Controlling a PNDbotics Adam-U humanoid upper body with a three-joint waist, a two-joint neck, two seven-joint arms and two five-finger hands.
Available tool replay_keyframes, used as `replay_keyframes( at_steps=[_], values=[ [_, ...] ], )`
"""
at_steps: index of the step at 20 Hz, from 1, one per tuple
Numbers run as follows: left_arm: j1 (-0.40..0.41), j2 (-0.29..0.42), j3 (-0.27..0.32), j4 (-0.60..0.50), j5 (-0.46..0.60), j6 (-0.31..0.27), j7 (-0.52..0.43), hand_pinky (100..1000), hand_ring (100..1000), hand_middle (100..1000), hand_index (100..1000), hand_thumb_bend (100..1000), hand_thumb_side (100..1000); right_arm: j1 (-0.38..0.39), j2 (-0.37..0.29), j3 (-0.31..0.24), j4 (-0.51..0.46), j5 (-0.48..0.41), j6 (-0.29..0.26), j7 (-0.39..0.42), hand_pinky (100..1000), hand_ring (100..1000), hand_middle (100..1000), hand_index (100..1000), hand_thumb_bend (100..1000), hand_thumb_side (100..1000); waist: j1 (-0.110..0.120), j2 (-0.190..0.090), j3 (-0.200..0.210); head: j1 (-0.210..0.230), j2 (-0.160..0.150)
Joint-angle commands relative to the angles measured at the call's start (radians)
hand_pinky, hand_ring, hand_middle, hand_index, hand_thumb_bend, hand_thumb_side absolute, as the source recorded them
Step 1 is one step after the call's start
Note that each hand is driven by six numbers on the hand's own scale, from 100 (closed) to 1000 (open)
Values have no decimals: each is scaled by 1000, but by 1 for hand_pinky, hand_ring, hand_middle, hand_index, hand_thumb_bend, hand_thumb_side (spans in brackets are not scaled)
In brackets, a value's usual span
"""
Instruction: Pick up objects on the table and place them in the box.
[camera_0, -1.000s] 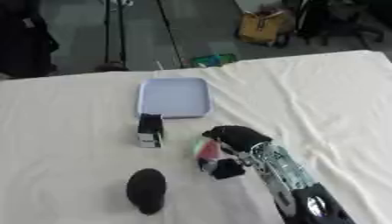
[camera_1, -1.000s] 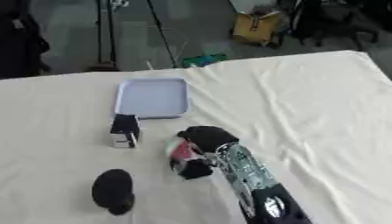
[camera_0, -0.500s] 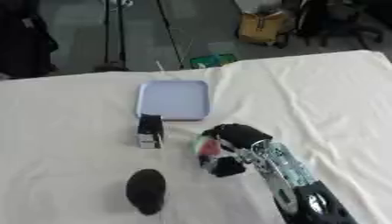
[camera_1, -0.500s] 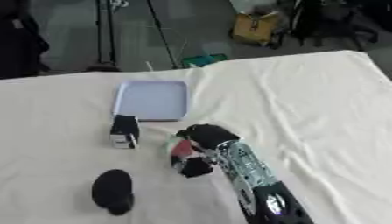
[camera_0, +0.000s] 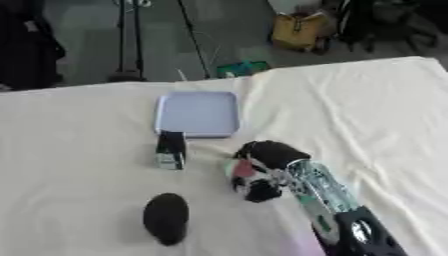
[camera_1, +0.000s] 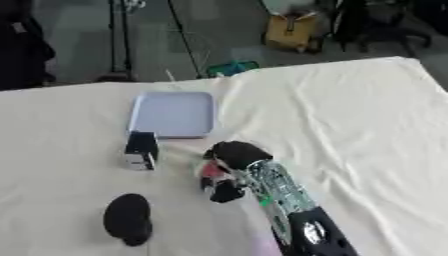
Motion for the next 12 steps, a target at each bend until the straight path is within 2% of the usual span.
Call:
replay_keyframes(
  at_steps=[1,4,12],
  values=[
    [-6,3,-2,-14,3,1,-2,655,693,792,670,100,864,-3,-12,-5,-7,32,16,-50,860,847,581,779,100,378,1,-13,0,-4,-8],
    [-5,2,-2,-14,4,1,-4,656,694,793,670,100,865,-7,-10,-4,-5,47,27,-96,854,831,542,750,100,314,0,-13,0,-4,-9],
    [-4,2,-2,-14,4,3,-6,657,695,795,671,100,865,-16,-8,1,-14,56,47,-164,849,813,500,719,100,270,0,-13,0,-5,-9]
  ],
)
